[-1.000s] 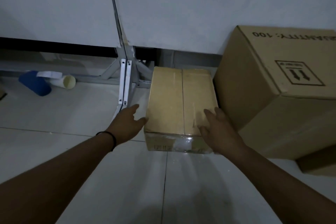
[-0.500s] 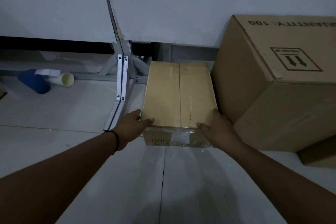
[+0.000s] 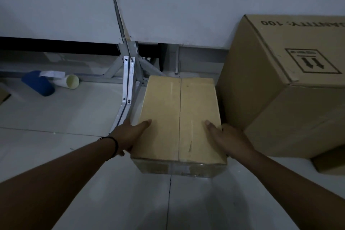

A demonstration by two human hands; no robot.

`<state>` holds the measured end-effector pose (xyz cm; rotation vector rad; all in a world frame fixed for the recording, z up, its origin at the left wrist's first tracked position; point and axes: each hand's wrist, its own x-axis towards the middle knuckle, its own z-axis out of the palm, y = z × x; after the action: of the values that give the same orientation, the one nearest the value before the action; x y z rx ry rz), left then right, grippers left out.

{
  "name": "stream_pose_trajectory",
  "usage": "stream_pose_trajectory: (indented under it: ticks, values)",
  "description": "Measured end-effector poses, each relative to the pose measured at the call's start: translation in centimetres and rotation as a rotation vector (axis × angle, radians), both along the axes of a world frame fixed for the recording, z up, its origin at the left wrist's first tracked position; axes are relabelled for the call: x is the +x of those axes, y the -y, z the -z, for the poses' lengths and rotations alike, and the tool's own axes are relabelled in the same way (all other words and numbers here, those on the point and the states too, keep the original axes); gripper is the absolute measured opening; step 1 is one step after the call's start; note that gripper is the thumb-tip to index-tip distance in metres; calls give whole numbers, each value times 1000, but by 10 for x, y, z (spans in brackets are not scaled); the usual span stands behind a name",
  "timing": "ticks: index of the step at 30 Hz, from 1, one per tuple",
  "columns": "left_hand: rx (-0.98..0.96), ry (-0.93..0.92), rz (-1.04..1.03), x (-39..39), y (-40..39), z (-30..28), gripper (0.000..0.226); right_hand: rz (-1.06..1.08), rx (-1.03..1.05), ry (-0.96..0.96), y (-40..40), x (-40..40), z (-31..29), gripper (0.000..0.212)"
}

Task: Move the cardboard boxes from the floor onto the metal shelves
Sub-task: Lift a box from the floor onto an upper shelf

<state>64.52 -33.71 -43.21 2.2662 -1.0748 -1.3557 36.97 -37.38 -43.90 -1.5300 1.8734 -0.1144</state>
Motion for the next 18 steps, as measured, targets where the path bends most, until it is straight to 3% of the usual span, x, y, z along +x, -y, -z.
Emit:
stream_pose_trajectory:
  ticks: [2, 4, 7, 12, 16, 18]
  values:
    - [77, 49, 78, 1, -3, -2, 90, -16, 2, -23, 0, -1, 2, 83]
    - [81, -25, 92, -3, -5, -2, 82, 11, 2, 23, 0, -1, 7, 84]
    - [28, -232, 75, -4, -5, -1, 75, 111, 89, 304, -1, -1, 18, 77]
    - [-9, -343, 4, -1, -7, 5, 94, 200, 138, 514, -4, 1, 27, 66]
    - [-12, -380, -74, 1, -8, 7, 135, 271, 147, 596, -7, 5, 25, 46]
    - [1, -399, -99, 4, -8, 8, 144, 277, 184, 603, -8, 4, 24, 51]
